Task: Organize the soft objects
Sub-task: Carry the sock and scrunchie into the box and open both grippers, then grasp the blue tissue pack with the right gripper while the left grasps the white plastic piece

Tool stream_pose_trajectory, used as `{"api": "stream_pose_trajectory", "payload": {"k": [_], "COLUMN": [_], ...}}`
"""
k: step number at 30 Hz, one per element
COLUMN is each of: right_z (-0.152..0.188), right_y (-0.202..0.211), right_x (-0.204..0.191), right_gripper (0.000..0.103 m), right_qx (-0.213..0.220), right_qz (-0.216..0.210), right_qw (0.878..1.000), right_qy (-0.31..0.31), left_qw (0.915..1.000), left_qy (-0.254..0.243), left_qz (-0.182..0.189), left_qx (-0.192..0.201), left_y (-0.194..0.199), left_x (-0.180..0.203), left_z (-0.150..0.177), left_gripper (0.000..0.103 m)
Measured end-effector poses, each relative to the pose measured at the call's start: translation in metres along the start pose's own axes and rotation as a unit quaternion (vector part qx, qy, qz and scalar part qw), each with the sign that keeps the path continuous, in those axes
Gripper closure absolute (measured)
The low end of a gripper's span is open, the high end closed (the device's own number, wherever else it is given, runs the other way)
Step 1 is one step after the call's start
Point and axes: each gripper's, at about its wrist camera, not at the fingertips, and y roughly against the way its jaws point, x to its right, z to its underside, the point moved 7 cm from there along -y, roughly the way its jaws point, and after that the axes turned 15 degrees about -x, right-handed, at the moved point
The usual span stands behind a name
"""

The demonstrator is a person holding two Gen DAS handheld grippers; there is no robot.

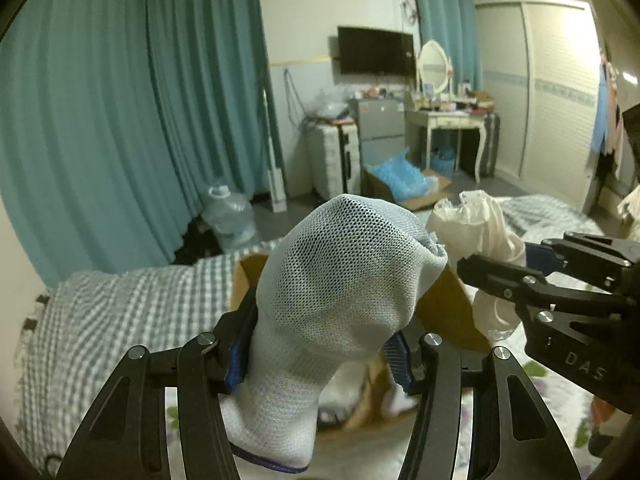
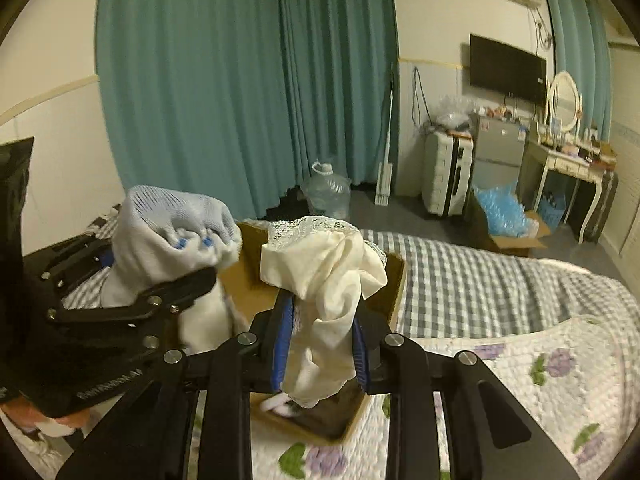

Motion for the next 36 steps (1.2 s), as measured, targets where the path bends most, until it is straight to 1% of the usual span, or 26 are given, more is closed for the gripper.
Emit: {"api": "stream_pose_trajectory", "payload": {"k": [1,3,4,5,7,8,10,12,14,15,18,20,21,23,24,26,27,29,31,34,36], "right_z": [-0.001,-0.001,-0.001,-0.002,-0.002,-0.002,-0.002,-0.003,-0.004,-0.004,-0.005,-0.005,-0.004,0.000,0.002,0.006,0.010,0.015,0.024,0.039,0.049], "right_y": [-0.011,-0.024,-0.029,-0.031,-0.030,-0.028,-0.019,-0.004,0.017,0.033,0.073,0.106,0.119,0.155,0.174,0.201,0.214,0.240,0.261,0.285,0.291], "right_x": [0.003,0.009,0.012,0.015,0.020,0.023,0.025,0.027,0.028,0.026,0.021,0.015,0.013,0.006,0.001,-0.006,-0.010,-0.018,-0.026,-0.039,-0.044], "right_gripper": [0.077,0.076,0.067,0.049,0.027,0.024,0.023,0.022,0.016,0.016,0.013,0.008,0.007,0.005,0.003,0.001,0.001,0.001,0.001,0.001,0.001], "right_qx": [-0.004,-0.005,-0.004,0.001,0.011,0.014,0.018,0.026,0.040,0.048,0.068,0.078,0.080,0.095,0.102,0.106,0.106,0.110,0.110,0.115,0.112], "right_qz": [0.001,0.003,0.005,0.008,0.018,0.019,0.017,0.023,0.031,0.032,0.039,0.034,0.034,0.048,0.055,0.059,0.060,0.063,0.066,0.072,0.071], "right_qw": [1.000,1.000,1.000,1.000,1.000,1.000,0.999,0.999,0.999,0.998,0.997,0.996,0.996,0.994,0.993,0.993,0.992,0.992,0.992,0.991,0.991], "right_qy": [-0.003,-0.009,-0.010,-0.011,-0.014,-0.015,-0.020,-0.021,-0.021,-0.019,-0.015,-0.006,-0.002,0.004,0.007,0.009,0.011,0.009,0.009,0.010,0.012], "left_qw": [1.0000,0.9997,0.9995,0.9993,0.9987,0.9978,0.9972,0.9977,0.9983,0.9980,0.9968,0.9955,0.9947,0.9918,0.9902,0.9866,0.9835,0.9806,0.9789,0.9771,0.9774], "left_qy": [-0.002,-0.007,-0.010,-0.015,-0.024,-0.028,-0.025,-0.008,0.000,0.003,0.007,0.009,0.009,0.012,0.015,0.024,0.031,0.037,0.044,0.050,0.054], "left_qz": [-0.002,-0.020,-0.025,-0.030,-0.044,-0.060,-0.071,-0.067,-0.058,-0.062,-0.071,-0.073,-0.075,-0.079,-0.076,-0.075,-0.077,-0.078,-0.083,-0.083,-0.081], "left_qx": [-0.005,-0.010,-0.012,-0.013,-0.011,-0.008,-0.004,0.001,0.004,0.008,0.035,0.059,0.069,0.100,0.116,0.143,0.161,0.176,0.182,0.190,0.188], "left_y": [-0.011,-0.030,-0.034,-0.037,-0.039,-0.038,-0.031,-0.019,-0.006,0.005,0.046,0.084,0.099,0.142,0.163,0.197,0.222,0.249,0.274,0.299,0.306], "left_x": [0.001,-0.001,-0.001,0.000,0.003,0.002,0.000,-0.003,-0.005,-0.006,-0.006,-0.004,-0.004,-0.003,0.000,-0.003,-0.003,-0.005,-0.009,-0.015,-0.018], "left_z": [-0.001,-0.004,-0.006,-0.007,-0.010,-0.012,-0.012,-0.014,-0.014,-0.015,-0.016,-0.016,-0.016,-0.012,-0.008,-0.004,0.001,0.008,0.017,0.035,0.049], "left_gripper": [0.045,0.045,0.043,0.041,0.037,0.036,0.030,0.030,0.030,0.030,0.030,0.030,0.029,0.024,0.017,0.015,0.015,0.013,0.012,0.012,0.012]}}
